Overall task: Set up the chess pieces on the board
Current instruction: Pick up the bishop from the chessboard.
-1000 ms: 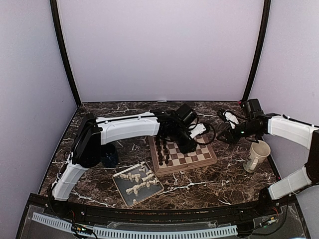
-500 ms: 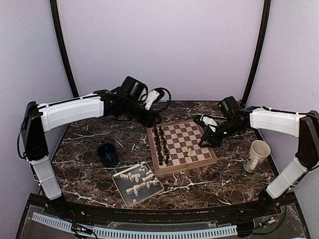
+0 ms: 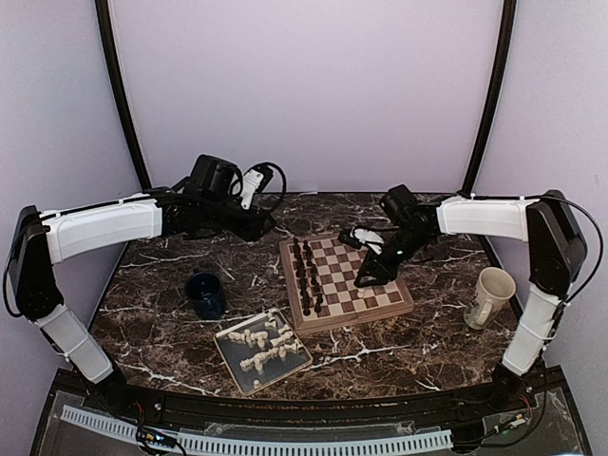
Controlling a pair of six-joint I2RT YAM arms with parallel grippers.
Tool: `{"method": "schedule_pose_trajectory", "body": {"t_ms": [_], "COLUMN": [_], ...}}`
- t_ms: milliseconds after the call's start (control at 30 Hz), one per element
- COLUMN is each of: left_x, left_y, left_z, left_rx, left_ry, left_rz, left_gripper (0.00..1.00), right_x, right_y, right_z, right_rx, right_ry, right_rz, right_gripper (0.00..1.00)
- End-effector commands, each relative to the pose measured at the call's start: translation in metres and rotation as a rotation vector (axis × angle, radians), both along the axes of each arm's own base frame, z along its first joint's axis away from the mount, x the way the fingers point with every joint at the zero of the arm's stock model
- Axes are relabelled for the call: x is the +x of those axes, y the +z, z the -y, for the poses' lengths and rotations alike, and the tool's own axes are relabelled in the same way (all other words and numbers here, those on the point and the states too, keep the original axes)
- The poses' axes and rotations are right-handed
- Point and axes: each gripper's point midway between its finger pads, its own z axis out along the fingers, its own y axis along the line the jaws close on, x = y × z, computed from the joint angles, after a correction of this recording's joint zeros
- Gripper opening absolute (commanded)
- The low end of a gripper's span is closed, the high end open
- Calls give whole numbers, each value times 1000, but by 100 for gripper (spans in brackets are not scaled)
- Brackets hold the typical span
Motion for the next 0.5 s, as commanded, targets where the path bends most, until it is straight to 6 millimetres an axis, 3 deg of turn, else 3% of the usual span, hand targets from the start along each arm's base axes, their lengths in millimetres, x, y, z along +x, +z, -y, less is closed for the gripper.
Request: {"method": "schedule_pose_trajectory", "body": {"t_ms": [0,200,467], "left_x": [2,1,0], "left_y": [18,17,13], "left_z": [0,1,3], "left_rx": [-54,-54,-55], "left_ry": [1,-6,-16], "left_rz": [40,35,23], "left_gripper": [49,48,48], "right_x": [-8,1,8], "right_y": [-6,-18,-24], "right_z": [-6,-4,0], "right_rx": [-36,-90,-126], "right_ry": [23,-26,-59], "right_rz": [-27,-14,3], "right_gripper": [40,36,16]}}
